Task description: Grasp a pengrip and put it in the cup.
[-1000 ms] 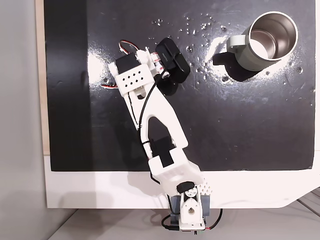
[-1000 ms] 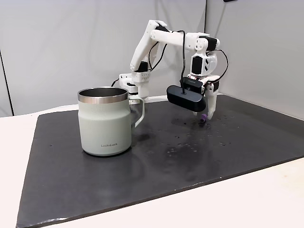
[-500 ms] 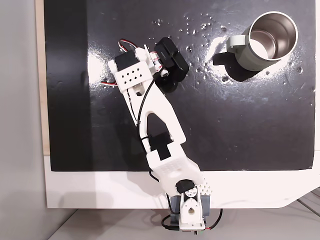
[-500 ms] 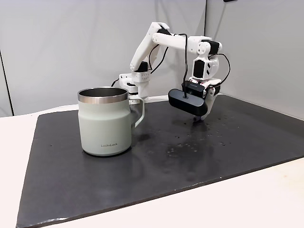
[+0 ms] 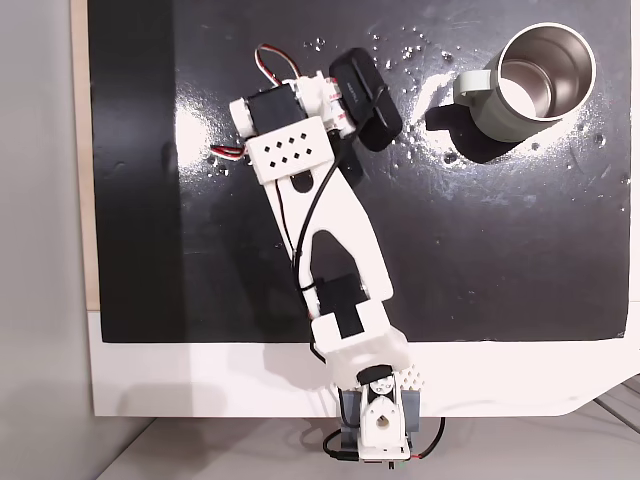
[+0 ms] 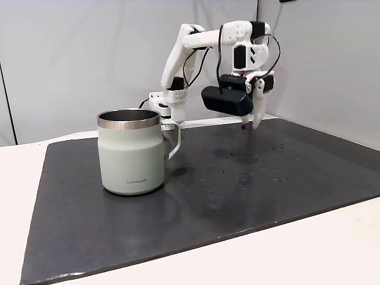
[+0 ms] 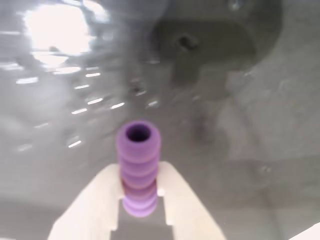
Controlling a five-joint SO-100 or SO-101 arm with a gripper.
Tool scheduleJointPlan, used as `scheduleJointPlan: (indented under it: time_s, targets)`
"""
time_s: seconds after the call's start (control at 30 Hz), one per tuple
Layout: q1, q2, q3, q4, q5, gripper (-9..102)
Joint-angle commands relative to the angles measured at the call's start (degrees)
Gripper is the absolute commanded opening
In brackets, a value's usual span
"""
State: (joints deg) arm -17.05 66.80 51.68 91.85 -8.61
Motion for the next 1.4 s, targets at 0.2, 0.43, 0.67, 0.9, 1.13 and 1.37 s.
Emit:
scheduleJointPlan:
  time_s: [0.2,0.43,0.67,0.9,1.13,1.37]
  targets:
    - [11.60,12.22,-14.41,9.32,-2.20,0]
    - [27.07,15.38,-17.23,10.81,-7.03,0]
    - [38.67,12.04,-22.15,9.93,-13.71,0]
    - [43.24,2.20,-34.89,10.37,-17.05,0]
    - [43.07,-6.42,-44.91,10.90,-18.63,0]
    - [42.28,-9.76,-47.20,10.90,-18.72,0]
